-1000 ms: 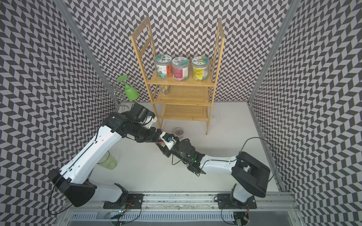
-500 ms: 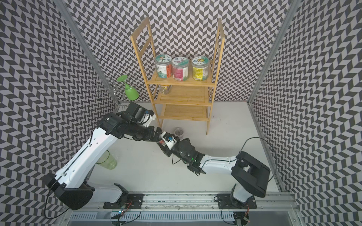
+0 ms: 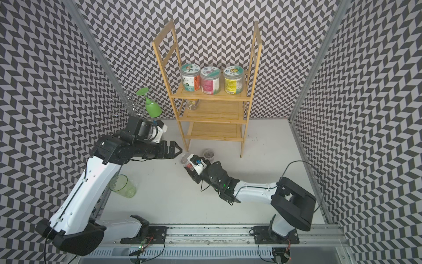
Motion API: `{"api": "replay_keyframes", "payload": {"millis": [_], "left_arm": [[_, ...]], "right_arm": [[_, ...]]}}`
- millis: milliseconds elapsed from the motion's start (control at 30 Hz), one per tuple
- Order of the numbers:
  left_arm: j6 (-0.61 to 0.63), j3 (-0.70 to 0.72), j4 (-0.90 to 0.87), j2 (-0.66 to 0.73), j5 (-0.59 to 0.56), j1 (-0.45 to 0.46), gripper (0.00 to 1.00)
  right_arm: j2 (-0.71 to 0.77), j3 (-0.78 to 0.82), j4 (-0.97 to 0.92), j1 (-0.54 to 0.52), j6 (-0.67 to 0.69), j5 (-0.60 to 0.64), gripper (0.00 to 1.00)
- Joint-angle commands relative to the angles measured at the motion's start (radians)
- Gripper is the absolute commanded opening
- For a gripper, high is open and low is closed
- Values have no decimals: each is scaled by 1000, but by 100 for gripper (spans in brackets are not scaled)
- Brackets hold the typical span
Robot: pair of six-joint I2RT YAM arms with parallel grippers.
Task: Place the seed container on the shelf
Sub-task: Pick up the seed jar at the center of the board, then place the seed jar on the shelf.
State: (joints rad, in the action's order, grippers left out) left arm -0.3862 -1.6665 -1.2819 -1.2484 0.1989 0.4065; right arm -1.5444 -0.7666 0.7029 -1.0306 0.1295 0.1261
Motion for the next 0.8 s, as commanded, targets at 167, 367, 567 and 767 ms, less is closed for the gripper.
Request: {"api": "replay_keyframes", "payload": {"millis": [167, 367, 567, 767], "left_arm": [[-51, 22, 71, 85, -74, -83, 99], [-65, 71, 111, 117, -58, -100, 99], [-65, 88, 122, 136, -53, -103, 99], [-63, 91, 117, 146, -59, -110, 100]], "right_arm": [[127, -99, -11, 42, -17, 82, 56], [92, -208, 30, 119, -2, 90, 58], [-13, -310, 96, 194, 18, 98, 58], [-106, -412, 89, 247, 24, 107, 58]]}}
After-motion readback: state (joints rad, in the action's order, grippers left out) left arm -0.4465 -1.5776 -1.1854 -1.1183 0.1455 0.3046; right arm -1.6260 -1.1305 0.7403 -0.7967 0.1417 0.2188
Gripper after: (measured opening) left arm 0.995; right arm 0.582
